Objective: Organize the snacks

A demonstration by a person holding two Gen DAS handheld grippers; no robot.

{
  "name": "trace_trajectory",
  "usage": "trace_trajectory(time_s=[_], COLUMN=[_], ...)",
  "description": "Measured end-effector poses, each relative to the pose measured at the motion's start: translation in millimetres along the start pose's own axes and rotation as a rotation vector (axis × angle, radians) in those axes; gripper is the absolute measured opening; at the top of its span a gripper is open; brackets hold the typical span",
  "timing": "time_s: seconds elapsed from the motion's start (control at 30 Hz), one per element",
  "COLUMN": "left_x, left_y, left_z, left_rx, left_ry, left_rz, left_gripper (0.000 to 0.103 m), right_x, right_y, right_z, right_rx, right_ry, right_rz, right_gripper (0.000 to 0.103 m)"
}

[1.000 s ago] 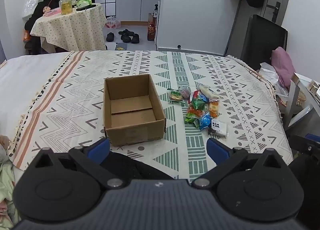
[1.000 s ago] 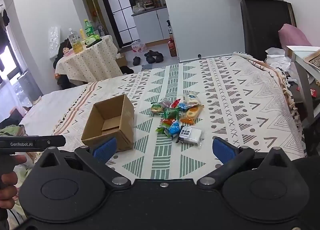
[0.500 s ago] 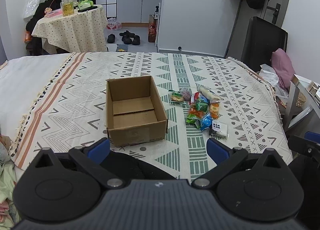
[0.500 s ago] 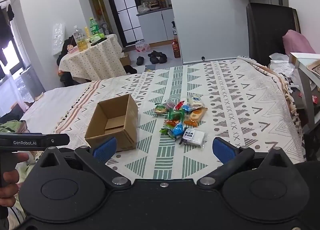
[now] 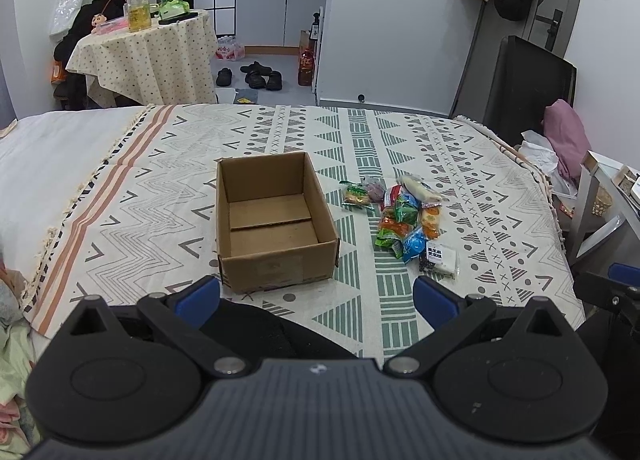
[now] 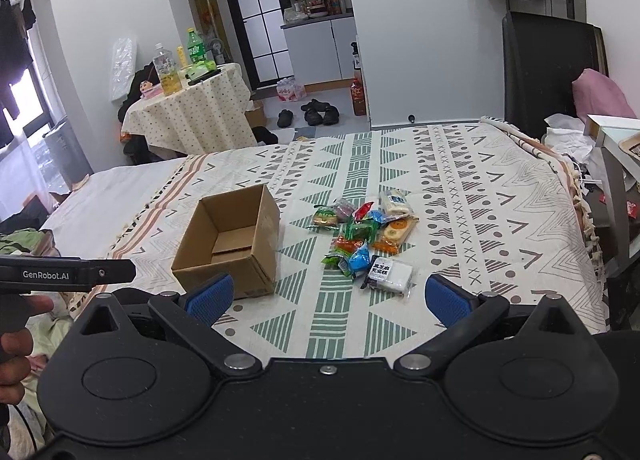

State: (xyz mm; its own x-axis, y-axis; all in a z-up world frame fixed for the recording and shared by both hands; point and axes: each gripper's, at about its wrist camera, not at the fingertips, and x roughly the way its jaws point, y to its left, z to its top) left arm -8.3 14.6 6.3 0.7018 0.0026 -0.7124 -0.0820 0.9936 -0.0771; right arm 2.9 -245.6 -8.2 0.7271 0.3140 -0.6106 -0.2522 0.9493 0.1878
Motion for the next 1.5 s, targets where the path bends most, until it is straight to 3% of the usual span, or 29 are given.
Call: trace_trajectory(time_s=[1.5], left_x=[-0.5], left_y=[4.3], left_z=[-0.1], left_rx=[-0.023], left_ry=[-0.002], left_rz=[0.006], left_gripper=[0.102], right_x=[1.0], right_y=[-2.1], right_z=[2.3], right_rx=[-0.001], right_ry=[0.01], right_rz=[-0.017], right_gripper=[0.103])
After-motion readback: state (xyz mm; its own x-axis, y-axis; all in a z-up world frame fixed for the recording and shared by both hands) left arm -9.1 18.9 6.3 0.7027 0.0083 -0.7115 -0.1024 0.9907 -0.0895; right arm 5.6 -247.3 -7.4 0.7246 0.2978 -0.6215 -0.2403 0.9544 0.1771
